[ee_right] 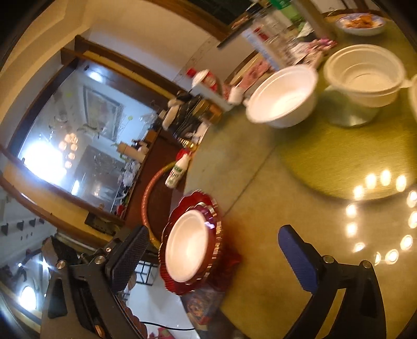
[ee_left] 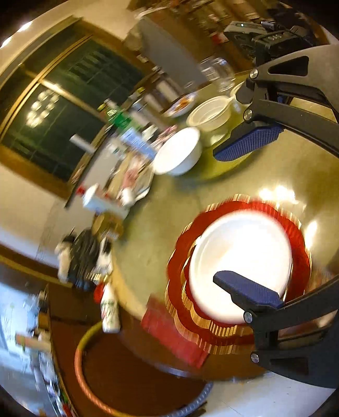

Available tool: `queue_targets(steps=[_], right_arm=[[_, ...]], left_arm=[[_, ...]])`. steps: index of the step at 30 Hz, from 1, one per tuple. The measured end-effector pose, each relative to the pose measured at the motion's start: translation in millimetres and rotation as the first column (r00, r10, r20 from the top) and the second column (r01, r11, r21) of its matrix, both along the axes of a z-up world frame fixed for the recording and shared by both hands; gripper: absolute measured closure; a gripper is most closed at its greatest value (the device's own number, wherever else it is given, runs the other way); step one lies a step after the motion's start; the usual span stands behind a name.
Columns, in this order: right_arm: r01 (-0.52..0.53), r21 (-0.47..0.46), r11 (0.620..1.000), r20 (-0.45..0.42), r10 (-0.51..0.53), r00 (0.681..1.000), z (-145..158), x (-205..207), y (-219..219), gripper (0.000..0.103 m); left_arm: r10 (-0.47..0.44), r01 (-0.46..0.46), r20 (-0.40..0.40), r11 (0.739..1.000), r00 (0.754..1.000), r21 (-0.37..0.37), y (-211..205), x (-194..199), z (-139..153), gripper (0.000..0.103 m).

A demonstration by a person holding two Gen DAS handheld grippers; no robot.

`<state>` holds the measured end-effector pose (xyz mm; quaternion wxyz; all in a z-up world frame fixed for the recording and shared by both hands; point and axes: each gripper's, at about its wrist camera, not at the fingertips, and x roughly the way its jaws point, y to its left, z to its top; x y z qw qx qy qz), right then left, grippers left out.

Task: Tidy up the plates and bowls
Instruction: 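Open both tools to release the white bowl and withdraw, then grasp the white ribbed plastic bowl rim with both tools and lift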

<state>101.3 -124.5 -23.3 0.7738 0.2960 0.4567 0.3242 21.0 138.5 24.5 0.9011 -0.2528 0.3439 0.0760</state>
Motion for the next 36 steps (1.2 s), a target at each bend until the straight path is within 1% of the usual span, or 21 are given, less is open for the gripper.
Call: queue_targets(steps=[3, 5, 9, 13, 15, 17, 21, 25, 30, 32, 36], right_arm=[[0.063, 0.008, 0.998, 0.012, -0.063, 0.998, 5, -3, -39, 0.002], [0.112, 0.007, 0.994, 0.025, -0.112, 0.993, 10, -4, -66, 0.002], [0.217, 0.003, 0.976, 0.037, -0.217, 0.975, 16, -9, -122, 0.002], [0.340, -0.037, 0.940, 0.029, -0.339, 0.940, 14, -14, -182, 0.002], [0.399, -0.058, 0.915, 0.012, -0.399, 0.917, 10, -17, -207, 0.002], [0.447, -0.079, 0.891, -0.014, -0.449, 0.893, 4, -19, -229, 0.002], [0.488, -0.107, 0.866, -0.051, -0.494, 0.868, -9, -18, -258, 0.003], [0.508, -0.107, 0.855, -0.096, -0.517, 0.850, -27, -8, -277, 0.003], [0.528, -0.123, 0.841, -0.130, -0.541, 0.831, -45, 7, -287, 0.009], [0.538, -0.130, 0.833, -0.148, -0.553, 0.820, -52, 11, -287, 0.014], [0.537, -0.144, 0.831, -0.175, -0.556, 0.813, -62, 18, -287, 0.018]], left_arm=[[-0.091, 0.091, -0.028, 0.996, 0.995, -0.014, -34, 18, -4, 0.016], [-0.149, 0.148, -0.045, 0.989, 0.988, -0.024, -58, 29, -8, 0.016], [-0.257, 0.250, -0.086, 0.965, 0.963, -0.078, -106, 50, -19, 0.017], [-0.345, 0.332, -0.110, 0.936, 0.932, -0.121, -153, 67, -28, 0.017], [-0.389, 0.370, -0.119, 0.916, 0.914, -0.153, -179, 78, -32, 0.017], [-0.420, 0.398, -0.125, 0.902, 0.899, -0.166, -201, 87, -34, 0.017], [-0.446, 0.422, -0.138, 0.890, 0.884, -0.172, -233, 103, -40, 0.017], [-0.459, 0.430, -0.184, 0.885, 0.869, -0.177, -261, 119, -55, 0.017], [-0.449, 0.422, -0.218, 0.892, 0.867, -0.160, -279, 132, -67, 0.017], [-0.448, 0.420, -0.234, 0.893, 0.863, -0.161, -281, 133, -72, 0.017], [-0.448, 0.419, -0.252, 0.894, 0.858, -0.160, -284, 137, -82, 0.017]])
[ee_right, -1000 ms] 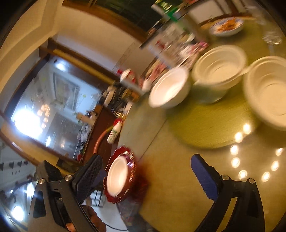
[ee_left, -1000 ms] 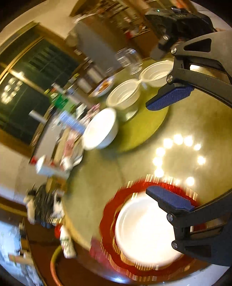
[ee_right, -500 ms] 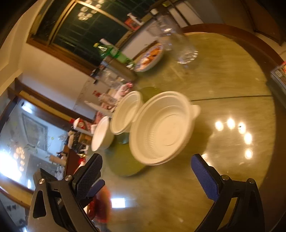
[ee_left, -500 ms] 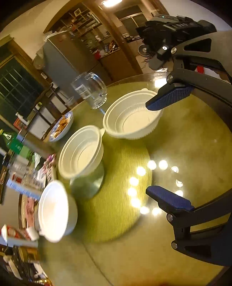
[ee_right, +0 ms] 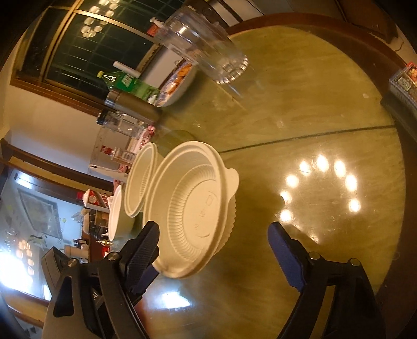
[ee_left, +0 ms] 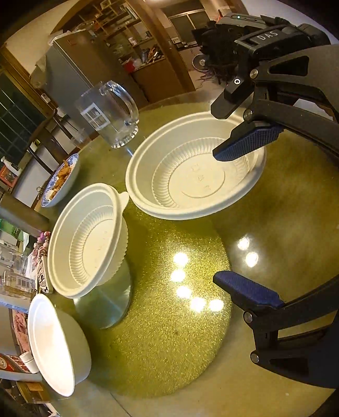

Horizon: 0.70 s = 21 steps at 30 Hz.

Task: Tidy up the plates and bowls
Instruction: 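Grasp the white ribbed plastic bowl rim with both tools and lift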

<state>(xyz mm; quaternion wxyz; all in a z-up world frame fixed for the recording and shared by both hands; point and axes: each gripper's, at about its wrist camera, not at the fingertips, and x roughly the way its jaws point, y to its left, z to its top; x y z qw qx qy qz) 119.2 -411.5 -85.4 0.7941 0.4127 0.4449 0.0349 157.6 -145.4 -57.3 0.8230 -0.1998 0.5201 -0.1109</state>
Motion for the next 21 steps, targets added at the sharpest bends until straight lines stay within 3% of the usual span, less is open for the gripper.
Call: queue_targets(steps=[4, 5, 6, 7, 8, 9, 13, 21], right_arm=[[0.000, -0.012, 1.000, -0.009, 0.000, 1.000, -3, 3, 5, 0.025], [-0.001, -0.015, 1.000, -0.011, 0.001, 1.000, -3, 3, 5, 0.039], [-0.006, -0.025, 1.000, -0.013, 0.006, 1.000, -4, 5, 7, 0.054], [-0.021, -0.040, 0.999, -0.022, 0.020, 1.000, -4, 6, 9, 0.082], [-0.033, -0.050, 0.998, -0.029, 0.032, 0.999, -5, 6, 11, 0.092], [-0.040, -0.055, 0.998, -0.032, 0.038, 0.999, -5, 6, 12, 0.093], [-0.051, -0.104, 0.993, 0.010, 0.052, 0.999, 5, -5, 23, 0.093], [-0.115, -0.117, 0.987, 0.035, 0.119, 0.992, 13, -14, 53, 0.093]], left_arm=[[0.013, -0.013, 0.002, 1.000, 1.000, 0.016, 0, 3, -6, 0.017], [0.008, -0.009, 0.007, 1.000, 1.000, 0.018, -2, 4, -6, 0.017], [-0.006, 0.006, 0.012, 1.000, 1.000, 0.019, -3, 5, -5, 0.024], [-0.039, 0.038, 0.031, 0.999, 0.999, 0.036, -6, 3, -4, 0.039], [-0.066, 0.062, 0.042, 0.995, 0.997, 0.084, -9, 2, -2, 0.078], [-0.087, 0.079, 0.046, 0.987, 0.995, 0.137, -11, 1, -1, 0.092], [-0.085, 0.073, 0.076, 0.985, 0.993, 0.154, -1, -10, 2, 0.090], [-0.059, 0.036, 0.119, 0.982, 0.991, 0.188, 33, -39, 13, 0.090]])
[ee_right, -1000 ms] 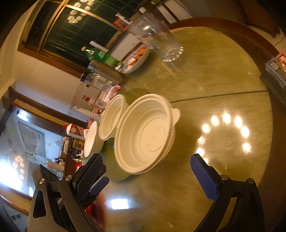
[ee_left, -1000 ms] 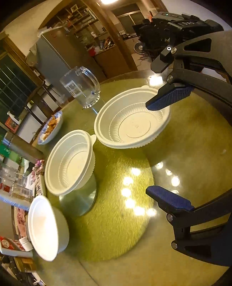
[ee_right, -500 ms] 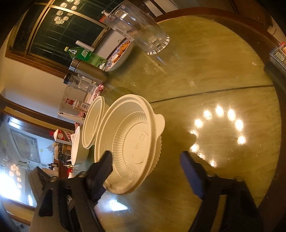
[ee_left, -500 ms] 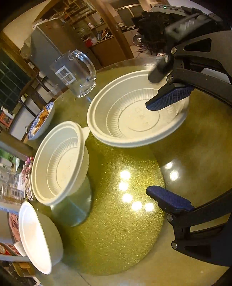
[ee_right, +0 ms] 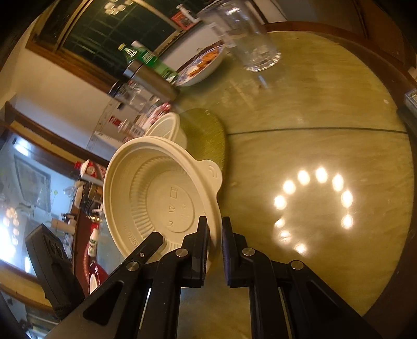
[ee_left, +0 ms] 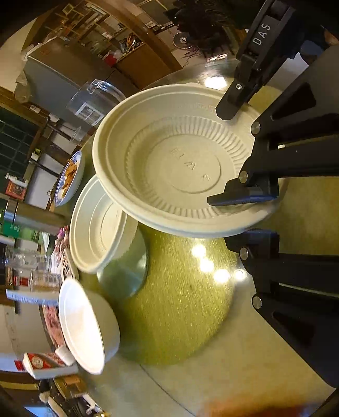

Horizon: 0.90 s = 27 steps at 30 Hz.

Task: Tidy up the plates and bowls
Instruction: 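Grasp the white ribbed plastic bowl rim with both tools and lift, then carry the ribbed bowl with both tools over the red plate stack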

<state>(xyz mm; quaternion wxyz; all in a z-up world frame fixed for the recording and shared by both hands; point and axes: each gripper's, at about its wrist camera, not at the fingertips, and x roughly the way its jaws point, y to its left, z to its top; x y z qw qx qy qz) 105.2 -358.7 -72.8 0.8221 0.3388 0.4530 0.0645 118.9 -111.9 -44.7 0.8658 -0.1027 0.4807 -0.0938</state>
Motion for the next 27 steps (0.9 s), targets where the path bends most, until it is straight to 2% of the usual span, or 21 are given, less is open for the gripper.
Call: queue_targets(steps=[3, 7, 16, 24, 27], right_arm=[[-0.025, -0.008, 1.000, 0.014, 0.025, 1.000, 7, -6, 12, 0.093], [-0.053, -0.004, 0.999, 0.024, 0.053, 0.998, 14, -12, 23, 0.093], [-0.118, 0.009, 0.993, 0.033, 0.117, 0.993, 29, -20, 50, 0.094], [-0.171, 0.005, 0.985, 0.032, 0.171, 0.985, 38, -22, 67, 0.094], [-0.185, -0.006, 0.983, 0.043, 0.185, 0.982, 42, -24, 75, 0.094]], left_arm=[[0.008, -0.008, 0.003, 1.000, 1.000, -0.015, 7, 1, 2, 0.090], [0.017, -0.020, -0.038, 0.995, 0.999, -0.095, 25, -1, 2, 0.090], [0.041, -0.061, -0.096, 0.975, 0.995, -0.216, 60, -11, 6, 0.091], [0.070, -0.106, -0.129, 0.949, 0.989, -0.296, 85, -18, 9, 0.094], [0.083, -0.114, -0.114, 0.949, 0.990, -0.295, 91, -22, 13, 0.094]])
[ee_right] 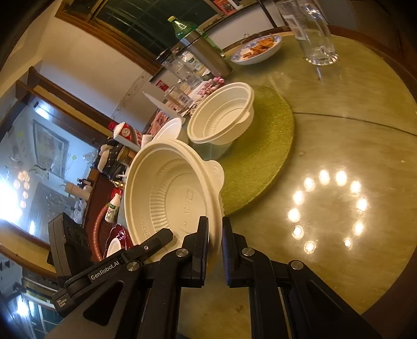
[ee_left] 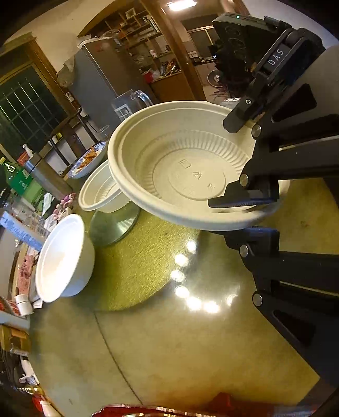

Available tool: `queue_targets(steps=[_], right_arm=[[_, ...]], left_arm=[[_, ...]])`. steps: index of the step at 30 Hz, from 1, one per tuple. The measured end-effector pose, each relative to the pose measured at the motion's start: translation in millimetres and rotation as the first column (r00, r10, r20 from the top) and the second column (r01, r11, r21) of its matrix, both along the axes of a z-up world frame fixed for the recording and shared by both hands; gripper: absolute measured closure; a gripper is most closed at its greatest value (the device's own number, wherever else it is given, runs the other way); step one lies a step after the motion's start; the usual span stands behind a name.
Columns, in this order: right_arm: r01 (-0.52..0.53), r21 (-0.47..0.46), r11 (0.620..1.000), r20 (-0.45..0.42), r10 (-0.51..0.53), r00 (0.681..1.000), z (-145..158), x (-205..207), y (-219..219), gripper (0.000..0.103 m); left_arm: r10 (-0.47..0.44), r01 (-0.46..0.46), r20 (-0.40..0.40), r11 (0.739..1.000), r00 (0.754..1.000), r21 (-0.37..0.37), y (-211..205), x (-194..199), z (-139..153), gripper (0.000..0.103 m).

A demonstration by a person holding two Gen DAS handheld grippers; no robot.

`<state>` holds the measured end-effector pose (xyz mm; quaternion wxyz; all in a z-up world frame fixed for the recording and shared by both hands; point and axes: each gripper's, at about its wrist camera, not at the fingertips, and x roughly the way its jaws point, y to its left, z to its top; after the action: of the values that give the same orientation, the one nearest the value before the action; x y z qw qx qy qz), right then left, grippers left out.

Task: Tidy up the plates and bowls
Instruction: 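Carry the ribbed bowl with both tools over the red plate stack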

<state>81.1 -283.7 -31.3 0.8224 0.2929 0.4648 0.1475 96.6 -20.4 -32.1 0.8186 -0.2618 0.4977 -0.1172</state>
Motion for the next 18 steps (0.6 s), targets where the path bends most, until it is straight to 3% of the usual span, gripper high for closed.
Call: queue_targets(steps=[18], right_arm=[[-0.089, -0.022, 0.996, 0.046, 0.090, 0.995, 14, -3, 46, 0.094]], left_arm=[[0.072, -0.071, 0.031, 0.997, 0.997, -0.040, 49, -18, 11, 0.096]])
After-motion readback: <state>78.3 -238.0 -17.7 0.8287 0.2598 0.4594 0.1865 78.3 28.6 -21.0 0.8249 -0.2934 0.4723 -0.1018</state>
